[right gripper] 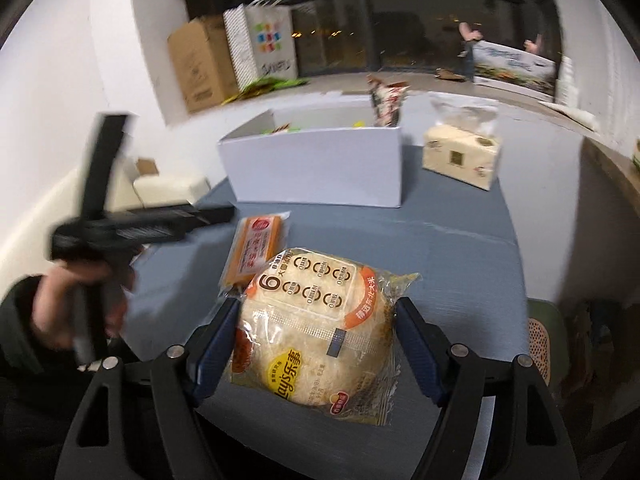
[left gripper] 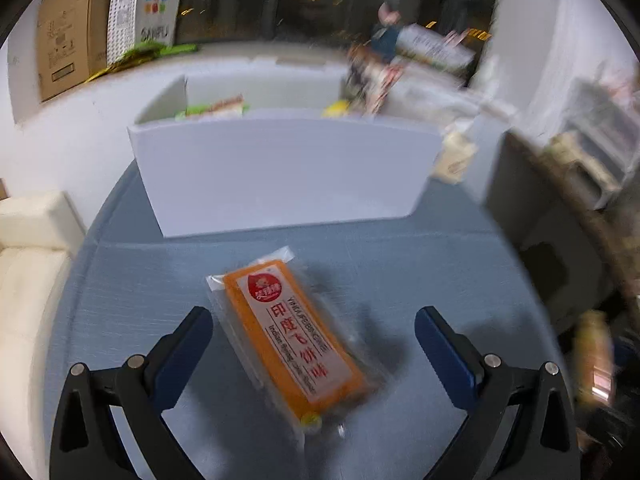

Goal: Organize snacks
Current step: 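Grasp the orange flying-cake pack with the left tool while the right grasps the second bread bun, then drop the orange pack and bread bun into the white box from both tools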

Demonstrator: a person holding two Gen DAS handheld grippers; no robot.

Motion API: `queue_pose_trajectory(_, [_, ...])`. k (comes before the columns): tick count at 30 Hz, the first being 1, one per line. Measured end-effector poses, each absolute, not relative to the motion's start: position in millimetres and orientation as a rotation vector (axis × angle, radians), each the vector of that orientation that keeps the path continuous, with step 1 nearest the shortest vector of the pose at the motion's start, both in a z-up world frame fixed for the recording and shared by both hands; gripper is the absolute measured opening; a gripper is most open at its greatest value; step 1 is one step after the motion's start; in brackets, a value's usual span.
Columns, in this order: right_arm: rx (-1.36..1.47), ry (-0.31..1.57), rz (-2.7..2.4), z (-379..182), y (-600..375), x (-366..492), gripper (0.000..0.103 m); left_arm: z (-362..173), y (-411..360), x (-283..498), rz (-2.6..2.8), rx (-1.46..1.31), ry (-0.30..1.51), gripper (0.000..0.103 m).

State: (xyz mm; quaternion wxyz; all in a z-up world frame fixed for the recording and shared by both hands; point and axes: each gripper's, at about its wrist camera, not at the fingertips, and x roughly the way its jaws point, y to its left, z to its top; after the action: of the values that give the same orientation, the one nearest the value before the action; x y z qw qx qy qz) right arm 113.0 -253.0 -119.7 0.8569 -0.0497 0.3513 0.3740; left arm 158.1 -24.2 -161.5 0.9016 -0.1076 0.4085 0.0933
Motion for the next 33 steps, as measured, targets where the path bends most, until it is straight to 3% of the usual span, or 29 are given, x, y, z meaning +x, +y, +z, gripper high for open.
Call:
queue_pose_trajectory(7, [-0.062, 0.722, 0.773, -117.9, -263.9, 112.0, 0.081, -213.6, -23.0, 193.2, 0.406, -0.21, 0.971, 0.103])
queue_pose_trajectory(12, [-0.051, 0.718, 0.778, -121.6, -265.1, 111.9, 0.081, -212.9, -24.3, 186.5, 0.383, -0.206, 0.939, 0.102])
queue_pose_trajectory(15, [-0.055, 0.724, 0.781, -125.0, -263.4, 111.4, 0.081, -208.2, -22.6, 176.2, 0.346, -0.188, 0.918, 0.084])
queue_pose_trajectory(17, [-0.057, 0.725, 0.786, -126.3, -261.9, 111.3, 0.081, -203.8, -18.5, 171.0, 0.308, -0.2, 0.908, 0.066])
queue_pose_trajectory(19, [-0.06, 0.73, 0.79, -128.0, -259.5, 111.0, 0.081, -199.1, -14.1, 165.1, 0.284, -0.209, 0.895, 0.061])
queue_pose_trajectory(26, [-0.082, 0.737, 0.799, -130.3, -251.8, 109.2, 0.081, -180.2, -15.0, 130.0, 0.189, -0.147, 0.829, 0.059])
queue_pose_trajectory(33, [-0.073, 0.706, 0.79, -123.2, -248.4, 113.2, 0.081, -117.4, -0.6, 73.4, 0.093, -0.176, 0.657, 0.059])
